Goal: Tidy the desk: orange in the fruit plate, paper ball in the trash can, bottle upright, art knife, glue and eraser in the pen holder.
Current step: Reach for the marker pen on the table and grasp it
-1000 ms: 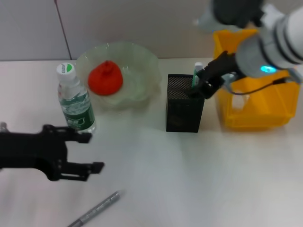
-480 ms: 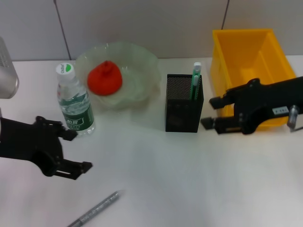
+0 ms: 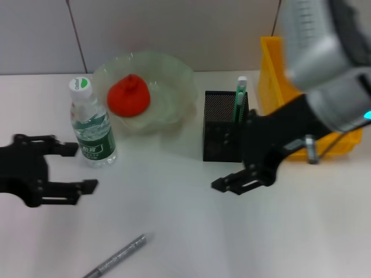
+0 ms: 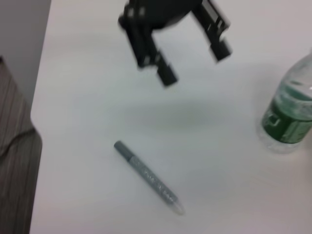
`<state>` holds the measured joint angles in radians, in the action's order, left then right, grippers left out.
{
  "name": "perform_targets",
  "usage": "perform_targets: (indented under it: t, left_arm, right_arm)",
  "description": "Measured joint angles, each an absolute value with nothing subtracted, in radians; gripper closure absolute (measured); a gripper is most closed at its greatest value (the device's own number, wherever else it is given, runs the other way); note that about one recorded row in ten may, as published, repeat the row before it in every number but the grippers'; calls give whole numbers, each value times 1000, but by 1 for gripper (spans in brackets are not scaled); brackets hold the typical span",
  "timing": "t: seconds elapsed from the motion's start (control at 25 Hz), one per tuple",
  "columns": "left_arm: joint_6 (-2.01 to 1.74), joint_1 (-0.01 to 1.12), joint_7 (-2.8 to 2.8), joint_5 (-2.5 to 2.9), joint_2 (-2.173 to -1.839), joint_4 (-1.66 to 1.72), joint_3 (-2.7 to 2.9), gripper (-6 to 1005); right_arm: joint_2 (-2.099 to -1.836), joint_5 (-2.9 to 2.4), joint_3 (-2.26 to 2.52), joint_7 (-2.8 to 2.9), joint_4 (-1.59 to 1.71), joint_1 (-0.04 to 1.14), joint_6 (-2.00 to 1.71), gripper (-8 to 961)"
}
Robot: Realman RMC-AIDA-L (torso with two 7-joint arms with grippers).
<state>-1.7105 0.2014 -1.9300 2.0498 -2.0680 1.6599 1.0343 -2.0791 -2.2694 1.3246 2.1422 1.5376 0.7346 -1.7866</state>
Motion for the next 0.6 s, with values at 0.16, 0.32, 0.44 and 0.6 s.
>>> perform_targets:
  t: [0.16, 0.32, 0.44, 0.6]
  left_arm:
    - [-1750, 183, -1817, 1949, -2067, 1555, 893, 187]
    - [-1791, 174, -1806, 1934, -2066, 1555, 875, 187]
    - [-1804, 174, -1819, 1936, -2066, 1575, 874, 187]
    - [-1807, 186, -1938, 2001, -2068, 1667, 930, 186]
  right_arm:
    - [-2082, -2289, 1349, 2142, 1439, 813, -1755, 428]
    - [-2082, -2287, 1343, 2145, 1433, 805, -1728, 427]
    - [-2082, -2281, 1334, 2155, 1455, 761, -1724, 427]
    - [-2081, -2284, 1296, 2191, 1473, 695, -1713, 427]
